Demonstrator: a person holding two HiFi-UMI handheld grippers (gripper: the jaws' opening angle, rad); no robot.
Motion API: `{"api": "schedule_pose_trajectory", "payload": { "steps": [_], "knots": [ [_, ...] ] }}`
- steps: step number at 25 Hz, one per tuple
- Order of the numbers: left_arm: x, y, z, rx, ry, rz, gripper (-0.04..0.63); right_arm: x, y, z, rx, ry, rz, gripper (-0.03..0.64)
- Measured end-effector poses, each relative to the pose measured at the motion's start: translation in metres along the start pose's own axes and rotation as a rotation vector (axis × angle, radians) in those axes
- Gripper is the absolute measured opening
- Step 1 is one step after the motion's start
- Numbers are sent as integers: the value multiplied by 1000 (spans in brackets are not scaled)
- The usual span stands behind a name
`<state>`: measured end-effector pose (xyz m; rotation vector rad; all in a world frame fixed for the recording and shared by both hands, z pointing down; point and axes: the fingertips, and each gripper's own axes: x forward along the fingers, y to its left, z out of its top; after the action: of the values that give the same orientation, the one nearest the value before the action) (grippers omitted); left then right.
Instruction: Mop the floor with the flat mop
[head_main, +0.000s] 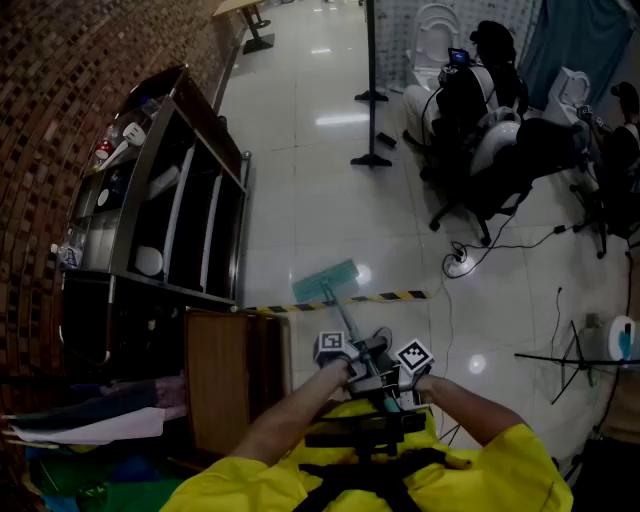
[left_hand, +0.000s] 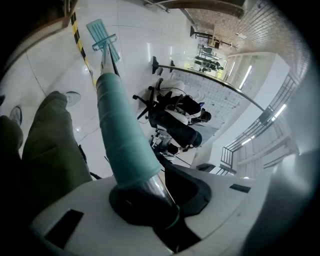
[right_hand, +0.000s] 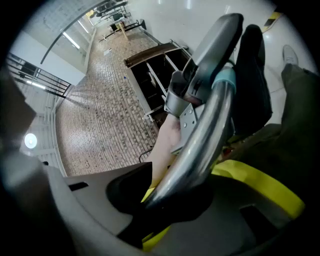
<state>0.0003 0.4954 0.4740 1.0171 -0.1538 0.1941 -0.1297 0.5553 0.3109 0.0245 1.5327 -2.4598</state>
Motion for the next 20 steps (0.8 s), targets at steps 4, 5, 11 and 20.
{"api": "schedule_pose_trajectory", "payload": {
  "steps": [4,5,11,20],
  "knots": [
    [37,-38,59,20,-12,11,75,-30,25,60,-24,69,-41,112],
    [43,-49,73,33,-20,4,75,-34,32,72,-33,83,-47,112],
    [58,-95,132,58,-70,-33,77,-46,63,127,-60,158,-80,112],
    [56,-109,235,48,-76,-76,77,-29,53,229,-75,205,-160,112]
  ]
}}
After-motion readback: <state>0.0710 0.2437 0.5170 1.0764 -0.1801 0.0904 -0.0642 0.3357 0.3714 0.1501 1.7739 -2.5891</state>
